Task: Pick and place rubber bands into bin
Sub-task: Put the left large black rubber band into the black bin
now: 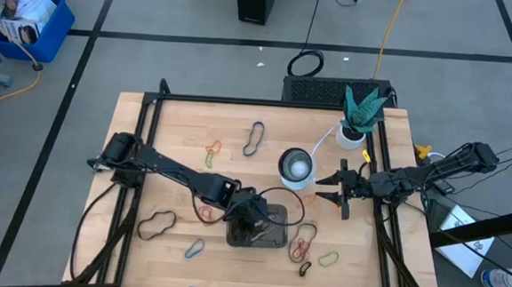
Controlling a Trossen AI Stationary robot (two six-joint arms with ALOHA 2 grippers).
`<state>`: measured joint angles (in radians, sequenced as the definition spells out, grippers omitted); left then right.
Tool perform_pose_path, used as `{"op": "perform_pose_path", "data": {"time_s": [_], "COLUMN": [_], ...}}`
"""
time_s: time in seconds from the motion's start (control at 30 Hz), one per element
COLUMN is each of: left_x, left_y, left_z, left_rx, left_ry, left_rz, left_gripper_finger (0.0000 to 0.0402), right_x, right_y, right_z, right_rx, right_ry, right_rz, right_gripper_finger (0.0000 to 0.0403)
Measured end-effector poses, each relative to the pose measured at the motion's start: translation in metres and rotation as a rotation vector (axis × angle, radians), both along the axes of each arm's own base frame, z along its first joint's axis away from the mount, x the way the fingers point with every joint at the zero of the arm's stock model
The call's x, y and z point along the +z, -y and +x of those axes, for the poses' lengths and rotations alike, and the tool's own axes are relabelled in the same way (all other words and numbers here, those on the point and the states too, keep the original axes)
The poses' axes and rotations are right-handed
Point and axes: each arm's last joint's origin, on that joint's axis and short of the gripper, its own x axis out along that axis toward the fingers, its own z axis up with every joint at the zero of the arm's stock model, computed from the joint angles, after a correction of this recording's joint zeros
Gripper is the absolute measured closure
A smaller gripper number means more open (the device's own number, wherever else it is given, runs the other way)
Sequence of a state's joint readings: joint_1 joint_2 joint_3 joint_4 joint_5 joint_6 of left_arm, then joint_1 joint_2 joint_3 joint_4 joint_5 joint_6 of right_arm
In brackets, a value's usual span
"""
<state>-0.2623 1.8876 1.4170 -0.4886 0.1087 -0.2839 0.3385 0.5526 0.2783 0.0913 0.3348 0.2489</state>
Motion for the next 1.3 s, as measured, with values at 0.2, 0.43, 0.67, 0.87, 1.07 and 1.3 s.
{"op": "perform_pose_path", "data": {"time_s": [0.2, 0.43, 0.67, 0.87, 1.07, 1.3], "left_x": [0.056, 0.114, 0.133, 0.118, 0.105, 0.057], "left_y": [-0.007, -0.018, -0.025, -0.02, -0.011, 0.002], "left_z": [-0.022, -0.069, -0.125, -0.163, -0.179, -0.188], "left_rx": [-0.006, 0.051, 0.099, 0.321, 0.568, 0.622], "left_ry": [0.138, 0.173, -0.016, -0.417, -0.668, -0.781], "left_rz": [-0.001, -0.101, -0.092, -0.032, 0.03, 0.038], "left_gripper_finger": [0.023, 0.0227, 0.0227, 0.0227, 0.0227, 0.0227], "right_x": [-0.002, -0.001, -0.001, -0.001, -0.001, -0.001], "right_y": [0.0, 0.0, 0.0, 0.0, 0.0, 0.0], "right_z": [0.0, 0.001, 0.001, 0.001, 0.001, 0.001], "right_rx": [0.0, 0.0, -0.002, -0.003, -0.004, -0.006], "right_ry": [-0.014, -0.004, -0.007, -0.008, -0.007, -0.007], "right_rz": [-0.005, -0.002, -0.003, -0.003, -0.004, -0.007], "right_gripper_finger": [0.0242, 0.0243, 0.0244, 0.0242, 0.0244, 0.0241]}}
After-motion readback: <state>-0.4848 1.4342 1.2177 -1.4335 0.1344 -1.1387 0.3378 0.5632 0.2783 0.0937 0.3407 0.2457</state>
